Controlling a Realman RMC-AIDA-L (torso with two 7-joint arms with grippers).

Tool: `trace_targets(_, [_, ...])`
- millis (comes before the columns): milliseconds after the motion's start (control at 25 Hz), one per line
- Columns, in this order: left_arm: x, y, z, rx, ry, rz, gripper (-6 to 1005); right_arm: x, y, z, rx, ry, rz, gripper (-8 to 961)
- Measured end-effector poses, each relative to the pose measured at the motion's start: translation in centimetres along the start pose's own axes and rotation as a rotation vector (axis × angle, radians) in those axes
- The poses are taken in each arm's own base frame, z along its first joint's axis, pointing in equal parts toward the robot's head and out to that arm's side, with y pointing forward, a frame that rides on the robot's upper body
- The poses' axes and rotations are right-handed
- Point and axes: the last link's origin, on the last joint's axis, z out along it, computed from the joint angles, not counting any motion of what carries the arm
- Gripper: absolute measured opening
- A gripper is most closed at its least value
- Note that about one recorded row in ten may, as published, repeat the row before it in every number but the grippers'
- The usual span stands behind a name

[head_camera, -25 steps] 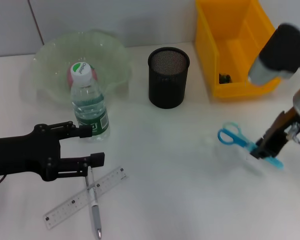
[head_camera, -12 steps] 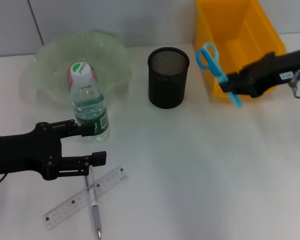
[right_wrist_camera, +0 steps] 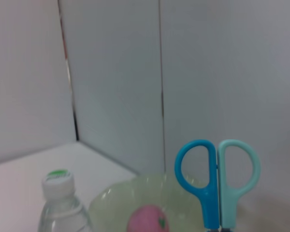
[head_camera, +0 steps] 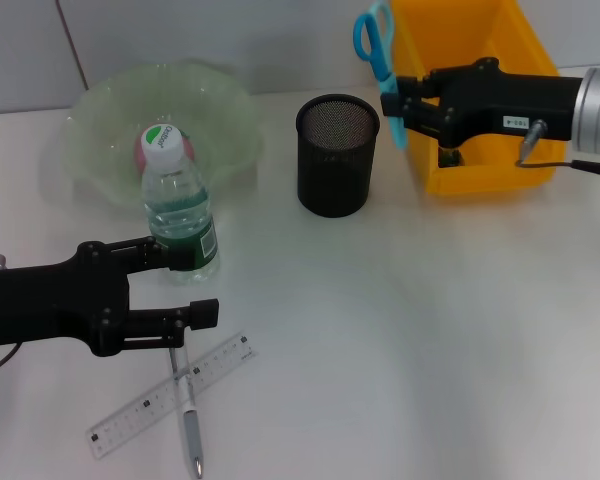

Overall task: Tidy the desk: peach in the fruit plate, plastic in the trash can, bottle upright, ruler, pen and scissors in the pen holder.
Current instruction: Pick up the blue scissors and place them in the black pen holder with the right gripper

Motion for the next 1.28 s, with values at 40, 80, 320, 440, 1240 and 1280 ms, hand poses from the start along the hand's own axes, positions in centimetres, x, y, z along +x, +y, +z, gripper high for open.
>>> trace_targets(40, [0.0, 0.0, 0.0, 0.000, 0.000, 0.000, 815, 0.0, 0.0, 0.0, 0.000, 0.000, 0.000, 234])
trace_targets(80, [0.0, 0.0, 0.0, 0.000, 0.000, -0.003, 815, 0.3, -0.2, 0.3, 0.019, -0.031, -0.009, 236])
trace_targets(320, [0.0, 0.0, 0.0, 0.000, 0.001, -0.008, 814, 1.1, -0.6, 2.1, 0.063, -0.101, -0.032, 249])
trace_targets(440, [0.0, 0.0, 0.0, 0.000, 0.001, -0.008, 814, 1.3, -0.7, 2.6, 0.073, -0.115, -0.046, 255])
trace_targets(1240, [-0.1, 0.1, 0.2, -0.009, 0.001, -0.001, 814, 3.8, -0.8, 5.9, 0.135, -0.036, -0.019, 297])
trace_targets(1280, [-0.1, 0.1, 0.2, -0.010, 0.000, -0.001, 814, 3.9, -0.7, 6.0, 0.134, -0.035, -0.020, 299])
